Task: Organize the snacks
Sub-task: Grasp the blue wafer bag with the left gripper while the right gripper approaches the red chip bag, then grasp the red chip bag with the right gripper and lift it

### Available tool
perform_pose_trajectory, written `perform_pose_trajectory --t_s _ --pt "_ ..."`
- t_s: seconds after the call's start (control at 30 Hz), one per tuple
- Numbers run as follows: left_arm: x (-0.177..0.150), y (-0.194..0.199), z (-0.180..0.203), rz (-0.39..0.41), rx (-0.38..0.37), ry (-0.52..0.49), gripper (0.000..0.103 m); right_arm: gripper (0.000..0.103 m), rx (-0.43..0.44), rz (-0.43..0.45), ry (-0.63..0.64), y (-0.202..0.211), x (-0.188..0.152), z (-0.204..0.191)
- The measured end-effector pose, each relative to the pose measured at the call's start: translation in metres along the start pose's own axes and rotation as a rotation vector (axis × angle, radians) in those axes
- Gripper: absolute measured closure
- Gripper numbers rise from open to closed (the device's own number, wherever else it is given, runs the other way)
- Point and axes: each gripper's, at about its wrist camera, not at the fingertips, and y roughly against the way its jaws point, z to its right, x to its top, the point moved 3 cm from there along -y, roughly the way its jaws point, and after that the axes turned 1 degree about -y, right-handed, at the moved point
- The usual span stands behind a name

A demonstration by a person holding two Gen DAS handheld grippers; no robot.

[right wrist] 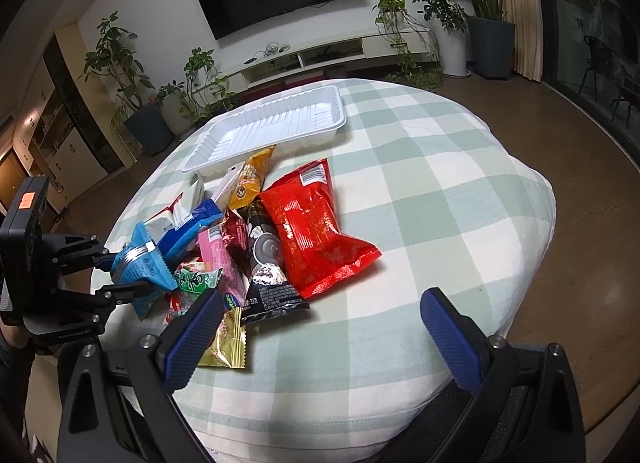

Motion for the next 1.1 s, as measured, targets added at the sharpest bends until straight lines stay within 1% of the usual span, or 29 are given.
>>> perform_pose_trajectory --t_s 0.17,0.3,0.4,0.5,0.57,0.67,0.7,0.8,0.9,0.97,1.0,1.1 --pt "-0.006 0.006 0.000 0.015 0.003 0.041 0.076 0.003 0.007 -0.007 0.008 -0.004 0.012 0.000" --pt "-0.013 0.016 -0.004 0.053 -0.023 0.122 0.077 0.004 -0.001 -0.001 0.035 -0.011 0.025 0.000" --pt "-0.021 0.029 -0.008 0.101 -0.052 0.209 0.077 0.007 -0.009 -0.023 0.062 -0.022 0.032 0.000" --pt "-0.030 0.038 -0.010 0.135 -0.060 0.294 0.077 0.012 -0.005 -0.059 0.079 -0.036 0.038 0.002" --pt "-0.035 0.044 -0.011 0.164 -0.069 0.352 0.077 0.018 0.006 -0.095 0.086 -0.047 0.042 0.003" --pt "-0.043 0.054 -0.013 0.218 -0.080 0.451 0.077 0.020 0.037 -0.130 0.099 -0.060 0.047 0.001" --pt "-0.045 0.059 -0.012 0.246 -0.087 0.488 0.077 0.020 0.046 -0.136 0.103 -0.064 0.048 0.000" --pt "-0.049 0.068 -0.015 0.293 -0.079 0.565 0.077 0.027 0.077 -0.182 0.111 -0.080 0.052 -0.003" --pt "-0.054 0.073 -0.019 0.322 -0.063 0.636 0.077 0.029 0.108 -0.215 0.102 -0.090 0.053 -0.003" --pt "-0.057 0.074 -0.021 0.326 -0.048 0.671 0.077 0.032 0.107 -0.235 0.099 -0.097 0.054 -0.002" --pt "-0.059 0.075 -0.022 0.334 -0.048 0.699 0.077 0.032 0.109 -0.239 0.100 -0.100 0.055 -0.001" --pt "-0.061 0.075 -0.022 0.346 -0.059 0.743 0.077 0.034 0.122 -0.258 0.085 -0.107 0.056 0.003"
